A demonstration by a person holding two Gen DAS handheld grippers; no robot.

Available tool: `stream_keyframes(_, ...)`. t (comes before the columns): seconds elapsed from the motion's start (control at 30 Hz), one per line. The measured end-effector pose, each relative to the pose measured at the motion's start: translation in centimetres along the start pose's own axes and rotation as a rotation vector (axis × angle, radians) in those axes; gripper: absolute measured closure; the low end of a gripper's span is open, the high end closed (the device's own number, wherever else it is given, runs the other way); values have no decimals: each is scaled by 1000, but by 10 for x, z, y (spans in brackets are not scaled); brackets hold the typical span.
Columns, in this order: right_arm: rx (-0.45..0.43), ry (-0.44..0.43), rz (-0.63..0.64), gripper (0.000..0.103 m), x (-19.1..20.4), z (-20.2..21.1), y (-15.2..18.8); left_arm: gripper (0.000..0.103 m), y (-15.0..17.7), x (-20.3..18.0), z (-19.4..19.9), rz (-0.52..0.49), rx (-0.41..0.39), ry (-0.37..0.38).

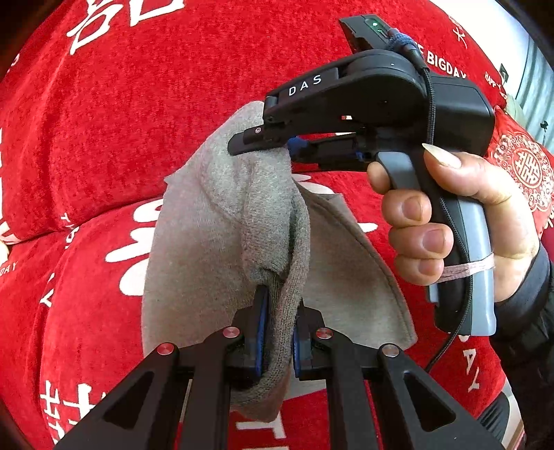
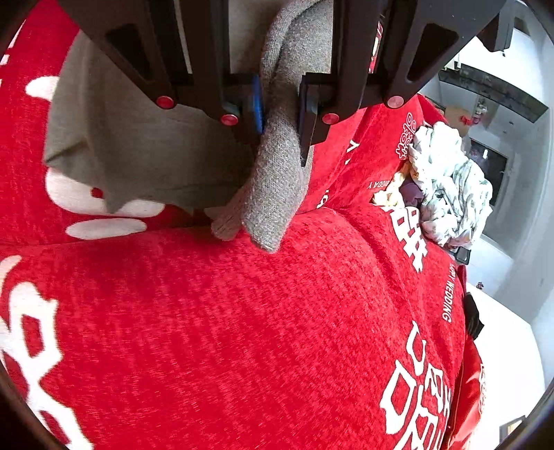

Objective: Fold small clothes

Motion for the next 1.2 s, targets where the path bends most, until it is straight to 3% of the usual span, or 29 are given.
stream_keyframes(0.93,-18,-13,-5,86,-64,51,-8,90,-9,-71,-44,-101,46,55)
stream_keyframes(1.2,17,27,-90,86,-107,34,11,90,4,-80,-67,-114,107,45)
Point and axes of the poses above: each gripper's, at about its wrist camera, not at the fingertips, and z roughly against the way its jaws point, x to its left, y to its underside, the point moved 4 cm from there along -z, roughly the way its jaws point, and after that the axes turned 7 degrees about -x, right-handed, at the moved point
